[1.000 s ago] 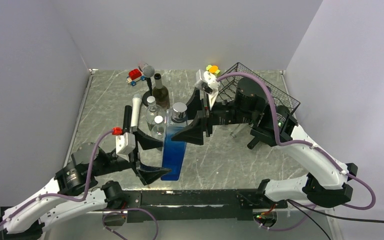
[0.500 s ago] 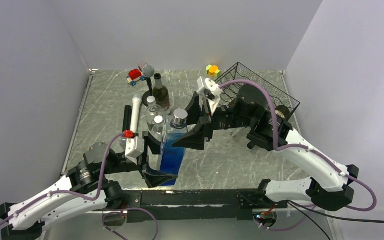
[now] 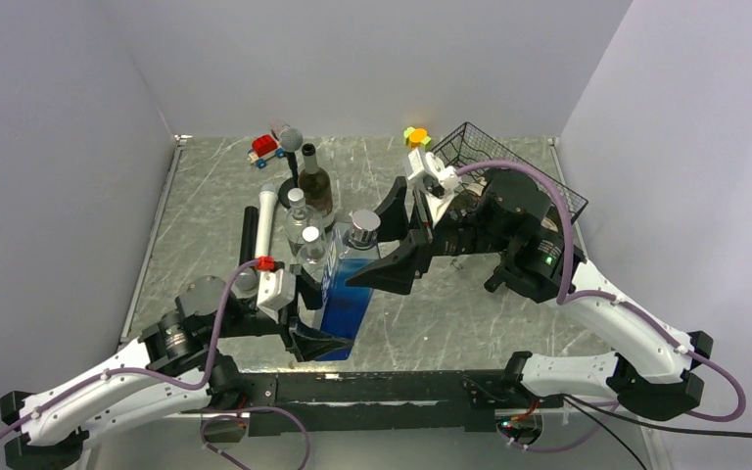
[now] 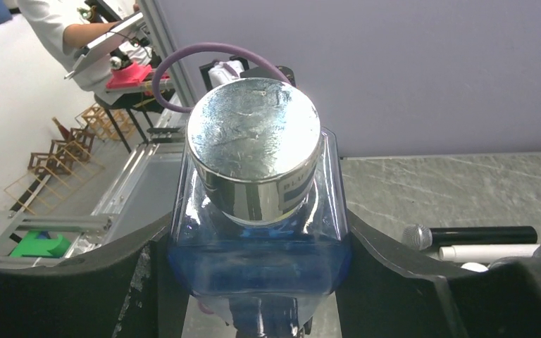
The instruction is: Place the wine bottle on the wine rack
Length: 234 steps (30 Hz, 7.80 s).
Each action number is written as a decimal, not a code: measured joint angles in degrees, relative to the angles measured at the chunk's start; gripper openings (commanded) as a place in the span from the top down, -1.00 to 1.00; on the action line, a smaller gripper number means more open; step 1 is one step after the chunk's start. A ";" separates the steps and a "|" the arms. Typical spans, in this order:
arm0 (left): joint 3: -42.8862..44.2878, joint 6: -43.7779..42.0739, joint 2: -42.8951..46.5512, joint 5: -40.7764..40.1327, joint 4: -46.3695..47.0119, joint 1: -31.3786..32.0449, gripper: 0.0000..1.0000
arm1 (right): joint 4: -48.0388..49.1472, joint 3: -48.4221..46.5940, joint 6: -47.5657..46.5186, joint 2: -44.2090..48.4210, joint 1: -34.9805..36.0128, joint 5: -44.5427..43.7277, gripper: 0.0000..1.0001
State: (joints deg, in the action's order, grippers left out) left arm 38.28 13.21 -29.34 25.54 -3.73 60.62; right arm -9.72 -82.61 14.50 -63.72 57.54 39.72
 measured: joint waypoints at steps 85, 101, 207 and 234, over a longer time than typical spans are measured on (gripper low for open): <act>7.58 -76.65 -2.86 -40.76 -38.62 0.26 0.99 | -26.36 7.37 7.63 -10.19 1.14 -9.09 -0.74; 6.93 -76.98 -3.65 -42.95 -39.30 0.37 0.99 | -27.91 7.56 8.57 -13.53 2.93 -14.01 1.00; 13.31 -29.53 -1.79 -55.34 -18.99 0.33 -0.99 | -42.47 10.29 43.43 -25.94 4.11 -82.31 1.00; 12.39 -28.48 -1.14 -55.34 -21.84 0.33 -0.99 | -47.01 0.96 57.13 -40.96 -4.66 -87.62 1.00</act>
State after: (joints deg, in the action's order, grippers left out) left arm 50.68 -15.27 -30.48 -29.80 -25.56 60.95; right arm -56.73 -81.65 71.64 -104.68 52.88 -47.90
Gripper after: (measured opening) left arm 0.993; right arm 0.653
